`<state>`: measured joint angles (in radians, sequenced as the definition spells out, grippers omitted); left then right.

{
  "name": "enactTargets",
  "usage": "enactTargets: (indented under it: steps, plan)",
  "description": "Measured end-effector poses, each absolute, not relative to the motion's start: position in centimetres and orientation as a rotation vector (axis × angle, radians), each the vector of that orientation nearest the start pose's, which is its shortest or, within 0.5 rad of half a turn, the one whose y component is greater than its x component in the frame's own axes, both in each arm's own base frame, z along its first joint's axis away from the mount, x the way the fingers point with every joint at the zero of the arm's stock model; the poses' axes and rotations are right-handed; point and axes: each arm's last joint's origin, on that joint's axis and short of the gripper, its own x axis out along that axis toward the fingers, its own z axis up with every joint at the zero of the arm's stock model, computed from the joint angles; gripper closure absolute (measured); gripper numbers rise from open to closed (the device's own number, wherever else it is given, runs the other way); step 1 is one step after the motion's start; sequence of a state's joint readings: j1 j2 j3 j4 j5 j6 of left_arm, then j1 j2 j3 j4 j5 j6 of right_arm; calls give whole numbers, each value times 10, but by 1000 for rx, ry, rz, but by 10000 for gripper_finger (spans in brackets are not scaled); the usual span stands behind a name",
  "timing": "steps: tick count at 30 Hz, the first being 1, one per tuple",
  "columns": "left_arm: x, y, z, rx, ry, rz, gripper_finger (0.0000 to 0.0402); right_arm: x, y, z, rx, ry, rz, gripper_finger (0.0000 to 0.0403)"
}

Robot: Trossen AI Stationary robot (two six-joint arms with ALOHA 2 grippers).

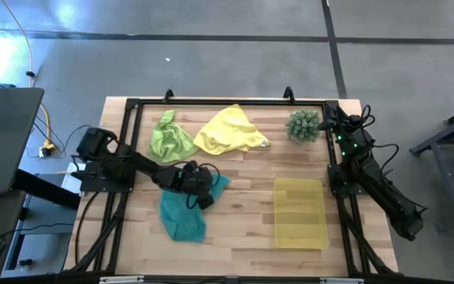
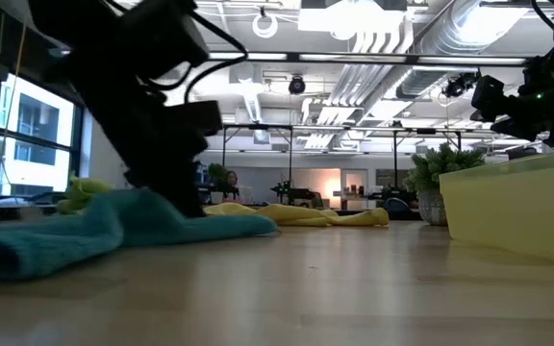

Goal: Roll microfiber towels into tight, uniform cylinder then place into a basket
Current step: Fold the blue microfiber cloth

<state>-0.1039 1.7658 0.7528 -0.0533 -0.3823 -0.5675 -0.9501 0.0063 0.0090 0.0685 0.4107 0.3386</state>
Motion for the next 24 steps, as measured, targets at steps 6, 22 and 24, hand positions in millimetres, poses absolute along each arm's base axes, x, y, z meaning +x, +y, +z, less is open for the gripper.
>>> enactTargets:
  steps: [6, 22, 24]
  plan:
    - [322, 4, 108, -117, 899, 570, 325, 46, -84, 173, 264, -304, -1330, 178]
    - [351, 19, 190, -87, 769, 553, 325, 47, -84, 174, 346, -372, -1283, 178]
    - [339, 13, 200, -108, 818, 556, 325, 47, -84, 174, 345, -373, -1284, 178]
